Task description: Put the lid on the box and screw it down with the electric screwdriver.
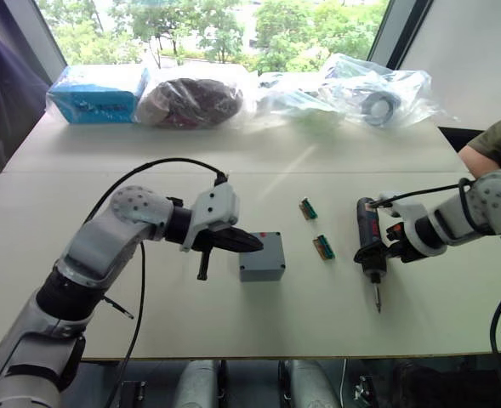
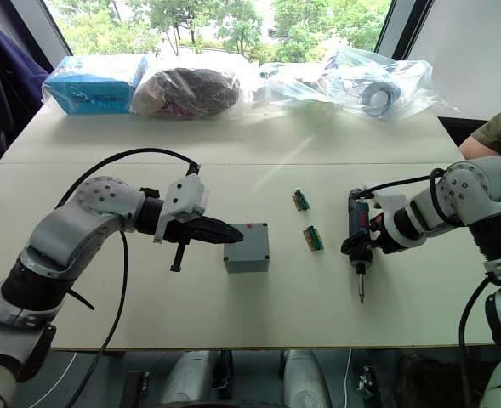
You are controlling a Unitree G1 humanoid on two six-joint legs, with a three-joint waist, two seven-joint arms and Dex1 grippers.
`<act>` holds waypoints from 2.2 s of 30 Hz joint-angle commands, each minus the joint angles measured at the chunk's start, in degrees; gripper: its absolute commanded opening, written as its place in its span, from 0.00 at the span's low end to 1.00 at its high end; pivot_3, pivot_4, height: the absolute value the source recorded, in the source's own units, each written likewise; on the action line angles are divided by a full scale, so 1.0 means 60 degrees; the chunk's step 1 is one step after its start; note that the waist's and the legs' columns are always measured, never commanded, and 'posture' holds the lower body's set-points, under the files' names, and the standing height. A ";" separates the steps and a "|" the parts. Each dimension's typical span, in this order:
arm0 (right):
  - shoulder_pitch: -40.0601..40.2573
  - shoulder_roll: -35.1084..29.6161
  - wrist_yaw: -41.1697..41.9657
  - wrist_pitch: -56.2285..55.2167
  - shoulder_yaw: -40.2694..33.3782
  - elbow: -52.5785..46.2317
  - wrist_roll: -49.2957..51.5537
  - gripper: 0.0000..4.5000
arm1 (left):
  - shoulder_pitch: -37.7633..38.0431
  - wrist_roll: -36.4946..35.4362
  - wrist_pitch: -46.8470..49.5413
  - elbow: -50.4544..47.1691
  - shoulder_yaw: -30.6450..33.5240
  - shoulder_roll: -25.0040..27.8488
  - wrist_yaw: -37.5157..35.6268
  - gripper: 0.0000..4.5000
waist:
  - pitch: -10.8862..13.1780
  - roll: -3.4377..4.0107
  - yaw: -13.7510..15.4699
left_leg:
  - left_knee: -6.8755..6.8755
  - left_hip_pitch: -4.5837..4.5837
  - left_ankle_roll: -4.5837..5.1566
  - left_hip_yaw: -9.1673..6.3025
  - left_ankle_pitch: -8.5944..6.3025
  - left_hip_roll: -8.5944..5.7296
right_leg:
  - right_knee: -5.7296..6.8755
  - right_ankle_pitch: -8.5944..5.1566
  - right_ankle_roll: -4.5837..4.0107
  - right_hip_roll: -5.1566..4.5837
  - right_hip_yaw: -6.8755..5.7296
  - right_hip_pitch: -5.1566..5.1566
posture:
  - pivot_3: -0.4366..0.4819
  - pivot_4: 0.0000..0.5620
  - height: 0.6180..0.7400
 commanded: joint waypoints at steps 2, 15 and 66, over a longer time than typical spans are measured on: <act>0.0171 0.0137 0.0587 0.0054 0.0650 -0.0578 -0.0947 0.69 | 0.0024 -0.0106 0.0004 -0.0316 0.0171 -0.0040 0.0122 0.00 | -0.0004 -0.0007 0.0001 | 0.0002 0.0000 0.0000 0.0000 0.0000 0.0000 | 0.0000 0.0000 0.0000 0.0000 0.0000 0.0002 | 0.48 0.27 1.00; -0.1009 0.0470 0.2169 -0.0502 0.0012 0.1423 -0.3688 0.39 | 0.0107 -0.0072 -0.0024 0.0105 0.0365 -0.0140 0.0436 0.00 | -0.0040 -0.0067 -0.0004 | 0.0004 0.0019 0.0000 0.0001 0.0000 -0.0006 | -0.0009 0.0003 -0.0005 -0.0003 0.0001 0.0024 | 0.48 0.27 1.00; 0.5195 0.6188 0.1268 -0.8774 -0.4714 -0.7853 -0.4189 0.39 | -0.0221 0.2113 -0.2063 0.3163 -0.0944 -0.1264 -0.0280 0.00 | -0.0022 0.0020 0.0212 | 0.0021 -0.0087 -0.0059 -0.0001 0.0037 -0.0018 | 0.0116 0.0007 0.0008 0.0021 0.0012 -0.0135 | 0.48 0.27 1.00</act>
